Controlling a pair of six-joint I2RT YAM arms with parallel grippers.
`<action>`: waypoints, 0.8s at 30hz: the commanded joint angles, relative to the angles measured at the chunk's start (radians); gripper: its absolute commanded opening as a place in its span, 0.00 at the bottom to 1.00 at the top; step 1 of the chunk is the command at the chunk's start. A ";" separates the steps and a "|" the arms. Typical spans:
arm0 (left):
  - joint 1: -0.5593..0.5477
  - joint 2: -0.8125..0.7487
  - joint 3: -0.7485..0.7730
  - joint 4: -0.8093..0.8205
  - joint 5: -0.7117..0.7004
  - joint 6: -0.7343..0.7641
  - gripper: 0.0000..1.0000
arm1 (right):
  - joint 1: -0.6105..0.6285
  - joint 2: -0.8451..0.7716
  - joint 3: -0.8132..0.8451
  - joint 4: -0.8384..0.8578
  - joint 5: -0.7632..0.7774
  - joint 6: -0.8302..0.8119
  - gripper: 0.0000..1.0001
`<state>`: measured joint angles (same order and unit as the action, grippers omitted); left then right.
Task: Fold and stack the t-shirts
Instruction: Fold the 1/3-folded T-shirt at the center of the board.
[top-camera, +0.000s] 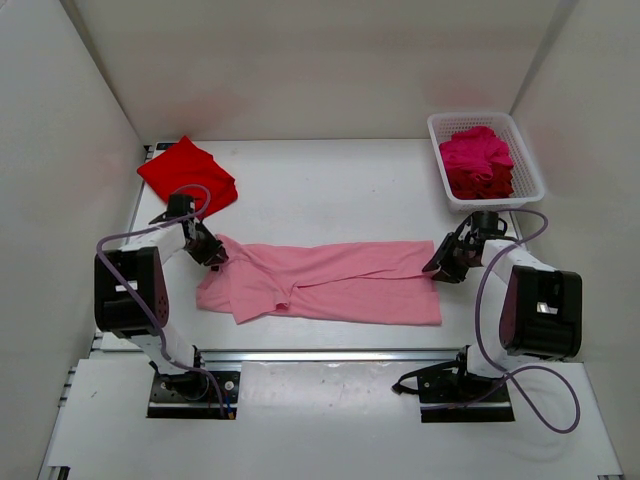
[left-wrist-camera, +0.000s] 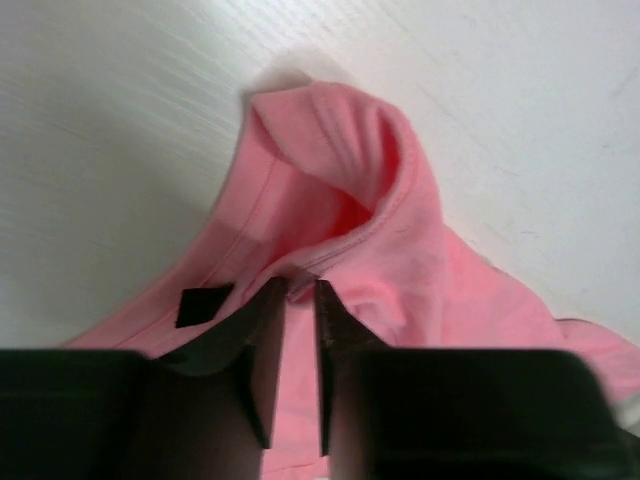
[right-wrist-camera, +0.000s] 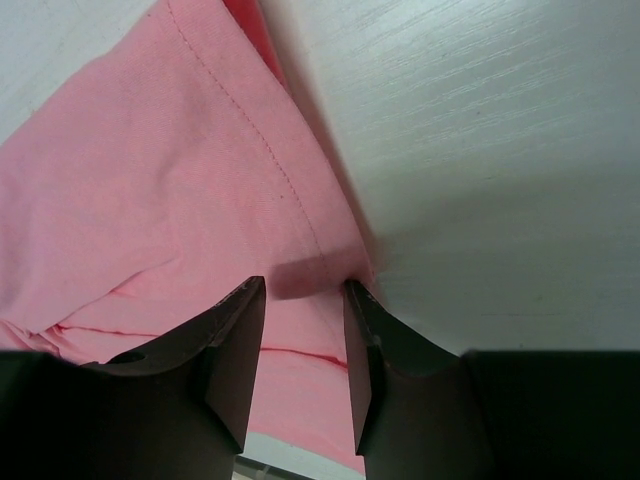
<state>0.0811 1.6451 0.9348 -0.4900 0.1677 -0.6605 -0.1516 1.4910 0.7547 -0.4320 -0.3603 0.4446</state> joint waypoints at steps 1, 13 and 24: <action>0.005 -0.019 0.012 -0.019 -0.051 0.016 0.34 | 0.006 0.005 0.018 0.035 -0.019 0.000 0.34; -0.009 -0.025 -0.030 0.024 0.007 0.016 0.42 | 0.000 0.009 0.014 0.039 -0.025 -0.010 0.33; -0.017 0.010 -0.034 0.067 0.009 0.009 0.28 | -0.016 0.025 0.008 0.064 -0.048 -0.021 0.19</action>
<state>0.0696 1.6497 0.9070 -0.4496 0.1646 -0.6563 -0.1596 1.5089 0.7547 -0.4053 -0.3882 0.4366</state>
